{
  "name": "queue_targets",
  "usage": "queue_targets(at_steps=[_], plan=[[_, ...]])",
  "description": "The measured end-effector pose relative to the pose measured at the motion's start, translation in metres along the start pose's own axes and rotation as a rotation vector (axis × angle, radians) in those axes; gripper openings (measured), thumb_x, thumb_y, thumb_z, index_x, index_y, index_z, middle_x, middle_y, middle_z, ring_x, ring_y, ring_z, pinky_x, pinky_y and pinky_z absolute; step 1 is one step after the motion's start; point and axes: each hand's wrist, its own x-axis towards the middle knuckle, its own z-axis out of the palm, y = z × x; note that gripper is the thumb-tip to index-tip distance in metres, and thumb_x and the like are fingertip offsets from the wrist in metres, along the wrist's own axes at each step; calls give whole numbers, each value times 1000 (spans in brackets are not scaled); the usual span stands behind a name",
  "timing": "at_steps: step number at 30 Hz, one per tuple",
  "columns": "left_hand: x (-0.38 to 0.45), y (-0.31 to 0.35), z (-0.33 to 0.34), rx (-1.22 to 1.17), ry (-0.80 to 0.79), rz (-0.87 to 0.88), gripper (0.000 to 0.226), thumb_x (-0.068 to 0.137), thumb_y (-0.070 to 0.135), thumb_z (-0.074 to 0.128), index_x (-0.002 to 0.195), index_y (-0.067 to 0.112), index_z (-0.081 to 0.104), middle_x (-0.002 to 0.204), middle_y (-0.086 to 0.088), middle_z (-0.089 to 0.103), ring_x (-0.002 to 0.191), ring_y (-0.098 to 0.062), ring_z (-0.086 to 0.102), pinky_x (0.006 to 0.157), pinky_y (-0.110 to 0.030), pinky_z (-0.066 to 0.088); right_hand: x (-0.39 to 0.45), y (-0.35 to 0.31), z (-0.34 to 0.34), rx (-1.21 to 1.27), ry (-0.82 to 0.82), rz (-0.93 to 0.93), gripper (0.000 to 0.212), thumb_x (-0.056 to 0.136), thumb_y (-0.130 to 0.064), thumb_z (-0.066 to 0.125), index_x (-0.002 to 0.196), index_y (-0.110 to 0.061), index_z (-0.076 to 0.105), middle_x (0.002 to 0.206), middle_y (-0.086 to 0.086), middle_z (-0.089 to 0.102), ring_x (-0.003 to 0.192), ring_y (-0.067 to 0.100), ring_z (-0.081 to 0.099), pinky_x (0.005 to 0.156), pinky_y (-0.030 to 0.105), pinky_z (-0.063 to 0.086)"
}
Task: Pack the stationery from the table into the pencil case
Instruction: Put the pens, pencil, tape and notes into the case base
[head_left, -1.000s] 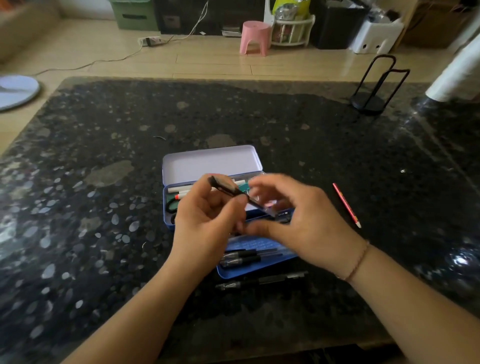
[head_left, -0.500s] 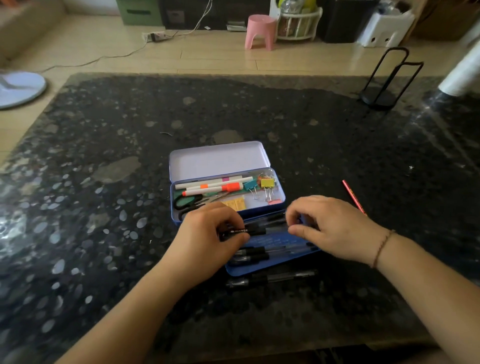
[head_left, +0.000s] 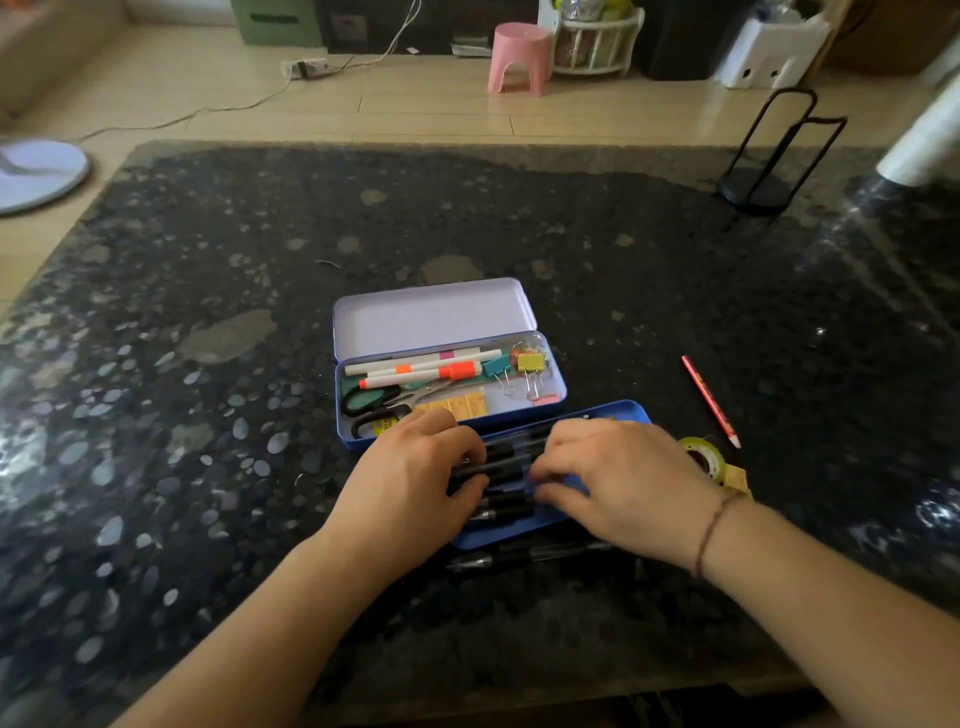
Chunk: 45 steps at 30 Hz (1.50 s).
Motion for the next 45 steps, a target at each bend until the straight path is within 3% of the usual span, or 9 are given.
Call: queue_targets(at_steps=[12, 16, 20, 25, 30, 34, 38, 41, 45], plan=[[-1, -1, 1, 10, -7, -65, 5, 74, 28, 66, 77, 24, 65, 70, 15, 48, 68, -7, 46, 61, -26, 45, 11, -32, 9, -142, -59, 40, 17, 94, -25, 55, 110, -26, 57, 105, -5, 53, 94, 18, 58, 71, 36, 48], [-1, 3, -9, -115, 173, -84, 16, 82, 35, 65, 91, 23, 63, 75, 18, 47, 69, -4, 49, 61, -15, 41, 3, -20, -10, -122, -6, 118, 9, 94, -32, 54, 103, -32, 55, 104, -8, 57, 97, 16, 58, 69, 31, 40], [2, 18, -14, -357, 427, -163, 15, 83, 30, 66, 91, 19, 60, 78, 14, 56, 69, -10, 54, 59, -16, 43, -3, 0, -29, 334, 237, 264, 36, 89, -23, 64, 111, -47, 50, 86, -10, 62, 67, 5, 59, 66, 28, 49], [0, 36, -5, -333, 210, -13, 29, 80, 42, 68, 102, 24, 60, 91, 14, 62, 82, -5, 60, 70, -22, 52, 0, -12, -21, 1168, 313, 341, 54, 88, -7, 64, 124, -38, 40, 70, 1, 69, 55, 27, 69, 46, 29, 51], [-1, 34, -1, -328, 130, -3, 14, 81, 37, 69, 90, 26, 69, 82, 16, 66, 76, -1, 62, 68, -21, 54, -1, -6, -18, 1260, 296, 451, 32, 87, -1, 64, 107, -21, 49, 65, 10, 71, 60, 31, 71, 50, 31, 56], [-2, 22, 1, -204, 67, 9, 14, 80, 34, 71, 91, 25, 72, 80, 16, 66, 77, -3, 59, 71, -29, 53, -3, 8, -17, 1108, 154, 531, 18, 90, -10, 64, 104, -16, 54, 72, 13, 67, 58, 27, 71, 44, 28, 51], [-2, 12, 6, -94, 42, -9, 16, 79, 36, 69, 92, 27, 74, 88, 13, 58, 86, -9, 53, 77, -38, 51, -9, 23, -19, 462, 9, 463, 9, 88, -26, 66, 94, -32, 63, 63, 0, 69, 48, 5, 64, 53, 29, 53], [-3, 8, 8, -6, -11, -2, 16, 78, 34, 71, 93, 27, 72, 89, 12, 57, 87, -11, 51, 79, -40, 49, -7, 21, -17, 184, -33, 411, 12, 83, -43, 68, 93, -37, 67, 63, -11, 61, 63, 3, 61, 67, 31, 55], [-3, 6, 7, 26, -37, 13, 21, 76, 37, 72, 96, 28, 70, 91, 12, 58, 88, -12, 52, 80, -39, 48, -1, 19, -8, 57, 33, 332, 13, 85, -46, 63, 96, -39, 63, 64, -16, 56, 71, 3, 58, 61, 27, 47]])
